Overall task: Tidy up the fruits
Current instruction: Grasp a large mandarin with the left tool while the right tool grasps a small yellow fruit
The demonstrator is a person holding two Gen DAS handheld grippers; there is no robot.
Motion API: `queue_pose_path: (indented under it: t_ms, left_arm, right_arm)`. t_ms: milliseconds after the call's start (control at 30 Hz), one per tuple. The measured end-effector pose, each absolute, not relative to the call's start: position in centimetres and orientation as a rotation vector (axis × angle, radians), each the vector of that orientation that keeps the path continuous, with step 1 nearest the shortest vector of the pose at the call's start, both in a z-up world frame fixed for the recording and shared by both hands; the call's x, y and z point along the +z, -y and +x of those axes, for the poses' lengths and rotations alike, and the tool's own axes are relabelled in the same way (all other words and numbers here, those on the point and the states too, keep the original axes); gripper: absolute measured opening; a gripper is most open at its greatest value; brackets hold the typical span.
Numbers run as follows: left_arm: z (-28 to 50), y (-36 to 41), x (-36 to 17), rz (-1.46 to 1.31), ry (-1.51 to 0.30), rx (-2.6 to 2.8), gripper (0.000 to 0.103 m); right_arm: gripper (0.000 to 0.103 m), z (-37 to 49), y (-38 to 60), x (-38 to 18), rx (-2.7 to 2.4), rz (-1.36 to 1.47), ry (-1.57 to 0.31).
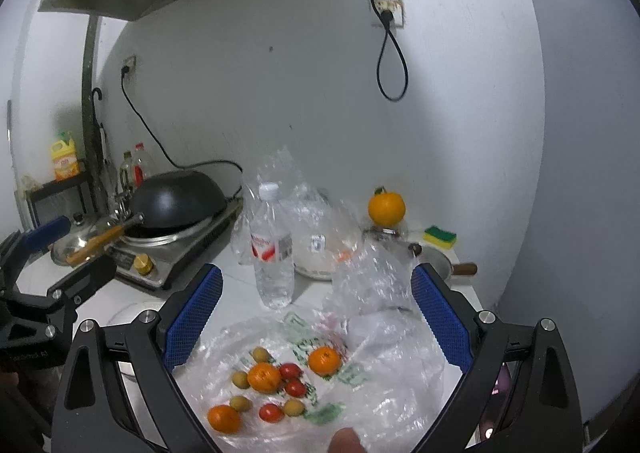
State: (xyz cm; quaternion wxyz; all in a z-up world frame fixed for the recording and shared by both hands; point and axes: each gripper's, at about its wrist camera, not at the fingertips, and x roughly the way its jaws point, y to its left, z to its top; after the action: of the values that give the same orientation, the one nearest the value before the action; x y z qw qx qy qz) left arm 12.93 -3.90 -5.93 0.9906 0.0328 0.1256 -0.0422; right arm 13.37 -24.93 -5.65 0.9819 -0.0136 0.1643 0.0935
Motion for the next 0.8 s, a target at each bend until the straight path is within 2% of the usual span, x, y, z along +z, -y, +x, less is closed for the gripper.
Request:
queue_pose_path:
  t_ms: [500, 567, 633, 700, 800]
  left_arm:
    - [14.7, 7.8, -13.9, 0.156, -0.464, -0.161, 0.102]
    - [15.0, 8.2, -14.8, 0.166, -0.496, -0.174, 0.102]
    - [15.2, 8.7, -15.6, 0.176, -0.521, -0.188, 0.102]
    - [15.3, 9.2, -16.4, 0.187, -0.549, -0.204, 0.102]
    - [15.4, 9.6, -17.4, 0.207, -0.584, -0.222, 0.101]
  right_arm:
    - [0.097, 14.4, 28.0, -11.1, 0.199, -0.024, -0.467]
    - [0.093, 14.5, 28.3, -11.7, 0.203, -0.021, -0.482]
    - [0.08, 14.7, 28.5, -12.5, 0.206, -0.019, -0.505]
    - [0.073, 15.2, 28.6, -13.2, 0.214, -0.005, -0.535]
    - [0.073, 15.6, 28.9, -14.3, 0.222, 0.008, -0.565]
